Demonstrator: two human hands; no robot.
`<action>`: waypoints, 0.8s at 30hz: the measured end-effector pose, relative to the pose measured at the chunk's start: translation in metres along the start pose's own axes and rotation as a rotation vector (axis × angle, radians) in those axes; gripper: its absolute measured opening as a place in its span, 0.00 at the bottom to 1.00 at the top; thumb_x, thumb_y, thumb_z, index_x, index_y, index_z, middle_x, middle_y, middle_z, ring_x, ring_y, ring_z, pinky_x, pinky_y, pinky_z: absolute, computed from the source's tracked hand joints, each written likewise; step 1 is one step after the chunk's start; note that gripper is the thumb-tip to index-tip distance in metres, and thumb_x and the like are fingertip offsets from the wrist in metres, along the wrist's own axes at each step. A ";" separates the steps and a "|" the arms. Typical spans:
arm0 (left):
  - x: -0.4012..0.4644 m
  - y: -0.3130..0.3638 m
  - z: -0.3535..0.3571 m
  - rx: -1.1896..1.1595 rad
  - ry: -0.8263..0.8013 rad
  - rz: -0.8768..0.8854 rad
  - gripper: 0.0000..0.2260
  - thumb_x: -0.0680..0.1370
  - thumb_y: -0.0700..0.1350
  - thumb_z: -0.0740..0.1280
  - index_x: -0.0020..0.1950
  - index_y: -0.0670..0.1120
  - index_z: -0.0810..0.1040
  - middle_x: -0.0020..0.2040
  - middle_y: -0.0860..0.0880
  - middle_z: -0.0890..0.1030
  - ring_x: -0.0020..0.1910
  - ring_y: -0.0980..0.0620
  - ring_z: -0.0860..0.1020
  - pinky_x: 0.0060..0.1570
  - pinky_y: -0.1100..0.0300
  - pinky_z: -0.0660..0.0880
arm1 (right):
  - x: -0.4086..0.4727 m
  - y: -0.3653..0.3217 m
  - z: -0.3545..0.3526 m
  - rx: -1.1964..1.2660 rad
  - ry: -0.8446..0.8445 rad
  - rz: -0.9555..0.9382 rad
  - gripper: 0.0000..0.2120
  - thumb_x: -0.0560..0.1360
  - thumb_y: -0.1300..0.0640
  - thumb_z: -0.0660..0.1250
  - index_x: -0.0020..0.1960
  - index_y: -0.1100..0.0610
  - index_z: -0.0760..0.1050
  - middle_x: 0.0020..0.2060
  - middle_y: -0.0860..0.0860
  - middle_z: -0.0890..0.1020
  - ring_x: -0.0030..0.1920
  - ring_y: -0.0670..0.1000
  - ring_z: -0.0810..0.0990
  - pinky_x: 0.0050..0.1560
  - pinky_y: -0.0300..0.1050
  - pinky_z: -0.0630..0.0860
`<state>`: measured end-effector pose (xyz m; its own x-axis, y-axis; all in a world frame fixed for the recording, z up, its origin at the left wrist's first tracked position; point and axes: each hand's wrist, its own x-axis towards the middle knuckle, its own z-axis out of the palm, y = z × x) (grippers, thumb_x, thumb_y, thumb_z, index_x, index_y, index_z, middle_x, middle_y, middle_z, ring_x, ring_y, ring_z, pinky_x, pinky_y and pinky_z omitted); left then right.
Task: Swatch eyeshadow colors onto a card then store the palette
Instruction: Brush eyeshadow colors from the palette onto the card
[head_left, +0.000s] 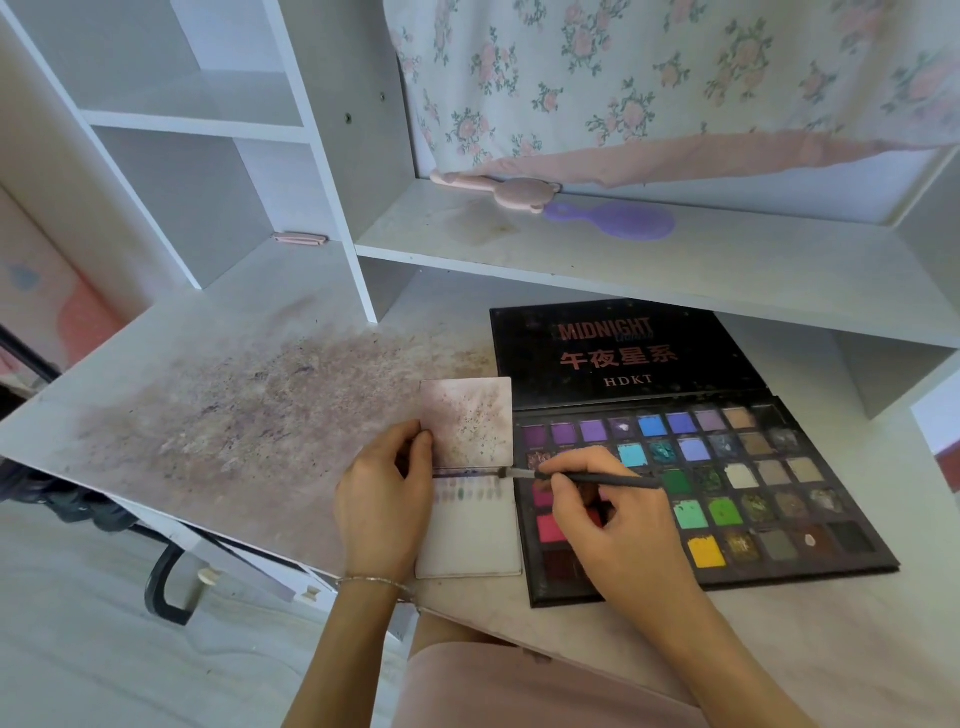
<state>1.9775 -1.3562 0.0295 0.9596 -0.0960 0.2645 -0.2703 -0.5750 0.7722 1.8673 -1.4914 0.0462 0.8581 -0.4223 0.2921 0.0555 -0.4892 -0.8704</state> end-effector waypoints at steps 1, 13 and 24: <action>0.000 0.000 0.000 0.001 -0.001 -0.001 0.08 0.76 0.42 0.65 0.52 0.44 0.81 0.39 0.53 0.79 0.39 0.53 0.75 0.41 0.61 0.68 | 0.000 0.000 0.000 0.023 0.049 -0.016 0.11 0.73 0.60 0.62 0.42 0.43 0.74 0.37 0.43 0.79 0.37 0.43 0.77 0.33 0.29 0.71; 0.004 -0.008 -0.012 -0.074 -0.057 0.003 0.06 0.76 0.42 0.66 0.49 0.45 0.81 0.39 0.53 0.80 0.37 0.63 0.75 0.37 0.74 0.68 | 0.006 -0.004 0.004 0.080 0.186 -0.095 0.11 0.72 0.61 0.60 0.43 0.44 0.72 0.36 0.42 0.78 0.38 0.41 0.77 0.33 0.29 0.72; -0.004 -0.020 -0.021 -0.075 0.005 0.066 0.04 0.74 0.39 0.68 0.45 0.44 0.82 0.35 0.56 0.78 0.36 0.61 0.76 0.38 0.68 0.70 | 0.012 0.003 -0.010 -0.013 0.169 -0.136 0.09 0.72 0.62 0.59 0.43 0.49 0.73 0.38 0.45 0.76 0.35 0.44 0.74 0.33 0.31 0.70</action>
<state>1.9774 -1.3271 0.0255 0.9391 -0.1272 0.3194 -0.3384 -0.5053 0.7938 1.8728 -1.5059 0.0508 0.7451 -0.4736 0.4697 0.1572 -0.5597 -0.8137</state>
